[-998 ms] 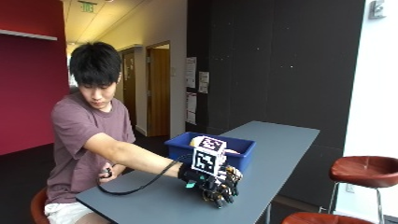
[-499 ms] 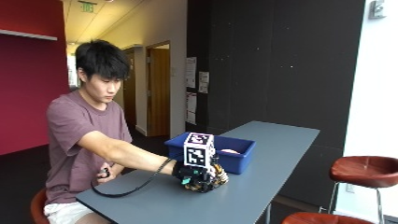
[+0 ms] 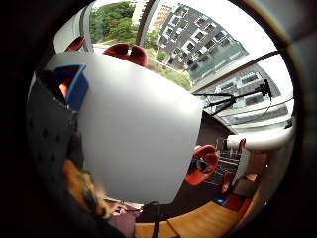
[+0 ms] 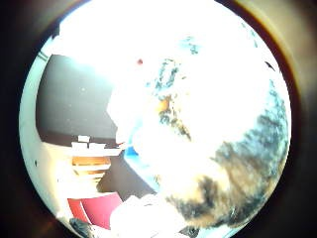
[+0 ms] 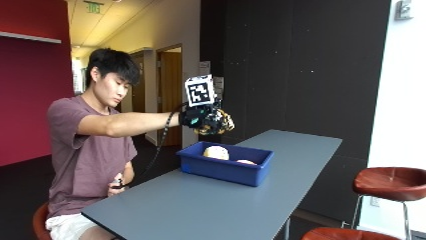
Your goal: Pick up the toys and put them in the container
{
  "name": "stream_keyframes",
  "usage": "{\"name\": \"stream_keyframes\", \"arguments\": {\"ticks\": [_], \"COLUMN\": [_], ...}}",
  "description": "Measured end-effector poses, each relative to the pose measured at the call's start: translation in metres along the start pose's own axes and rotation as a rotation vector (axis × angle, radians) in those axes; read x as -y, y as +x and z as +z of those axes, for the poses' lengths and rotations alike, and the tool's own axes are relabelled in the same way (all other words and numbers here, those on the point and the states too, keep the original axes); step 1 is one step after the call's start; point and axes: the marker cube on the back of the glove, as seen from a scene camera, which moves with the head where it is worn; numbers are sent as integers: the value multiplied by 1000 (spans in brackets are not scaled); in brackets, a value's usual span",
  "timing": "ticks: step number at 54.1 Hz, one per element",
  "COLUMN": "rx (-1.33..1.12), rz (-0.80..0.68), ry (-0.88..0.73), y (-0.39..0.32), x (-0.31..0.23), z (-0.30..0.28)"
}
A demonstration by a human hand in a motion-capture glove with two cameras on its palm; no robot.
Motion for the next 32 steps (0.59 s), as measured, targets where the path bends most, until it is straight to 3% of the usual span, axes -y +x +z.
{"name": "stream_keyframes", "arguments": {"ticks": [4, 17, 24, 27, 32], "rx": [-67, -90, -193, -175, -201], "rz": [-78, 64, -21, 50, -12], "ry": [12, -27, -131, -175, -422], "y": [-34, -123, -126, -133, -136], "x": [10, 51, 59, 63, 57], "z": [-10, 19, 48, 56, 67]}}
